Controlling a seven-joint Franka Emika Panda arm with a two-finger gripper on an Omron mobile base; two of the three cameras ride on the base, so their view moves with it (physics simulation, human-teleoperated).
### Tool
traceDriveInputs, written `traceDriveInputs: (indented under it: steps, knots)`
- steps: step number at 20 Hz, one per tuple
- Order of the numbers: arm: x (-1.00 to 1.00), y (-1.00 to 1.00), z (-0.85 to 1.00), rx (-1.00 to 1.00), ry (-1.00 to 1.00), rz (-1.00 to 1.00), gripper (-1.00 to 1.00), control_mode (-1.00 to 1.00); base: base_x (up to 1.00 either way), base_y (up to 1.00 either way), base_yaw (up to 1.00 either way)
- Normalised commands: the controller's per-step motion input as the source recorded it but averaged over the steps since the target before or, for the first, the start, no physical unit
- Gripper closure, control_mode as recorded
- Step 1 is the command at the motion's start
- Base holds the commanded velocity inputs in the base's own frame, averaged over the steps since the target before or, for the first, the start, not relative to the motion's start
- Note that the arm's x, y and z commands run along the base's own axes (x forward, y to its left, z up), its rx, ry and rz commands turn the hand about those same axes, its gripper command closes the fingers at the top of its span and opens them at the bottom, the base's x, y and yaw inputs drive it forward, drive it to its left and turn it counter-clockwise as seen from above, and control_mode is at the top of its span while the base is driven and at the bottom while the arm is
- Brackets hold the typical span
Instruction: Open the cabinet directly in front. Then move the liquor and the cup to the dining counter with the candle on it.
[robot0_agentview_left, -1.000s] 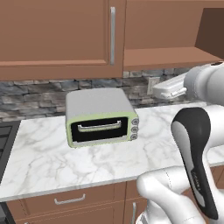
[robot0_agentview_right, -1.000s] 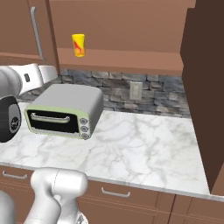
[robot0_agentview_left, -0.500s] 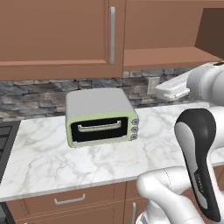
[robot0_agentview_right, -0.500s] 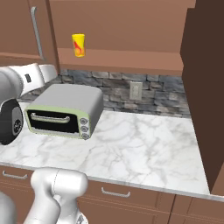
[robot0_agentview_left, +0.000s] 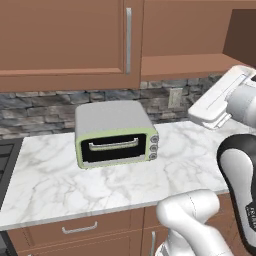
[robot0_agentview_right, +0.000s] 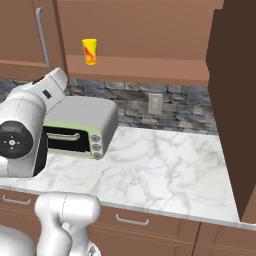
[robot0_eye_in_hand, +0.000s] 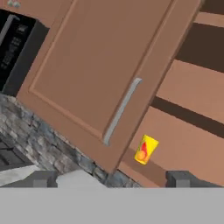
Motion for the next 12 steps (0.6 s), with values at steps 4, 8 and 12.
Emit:
traceDriveInputs:
  steps: [4,8,12]
  knots:
    - [0.12,0.0,0.0,-0.27,-0.26,0.27,-1.0,-1.0,0.0,0.0,0.0]
    - [0.16,0.0,0.0,-0.34,-0.28,0.26,-1.0,-1.0,0.0,0.0,0.0]
    - [0.11,-0.06,0.04,-0.39,-0.25,0.18,-1.0,-1.0,0.0,0.0,0.0]
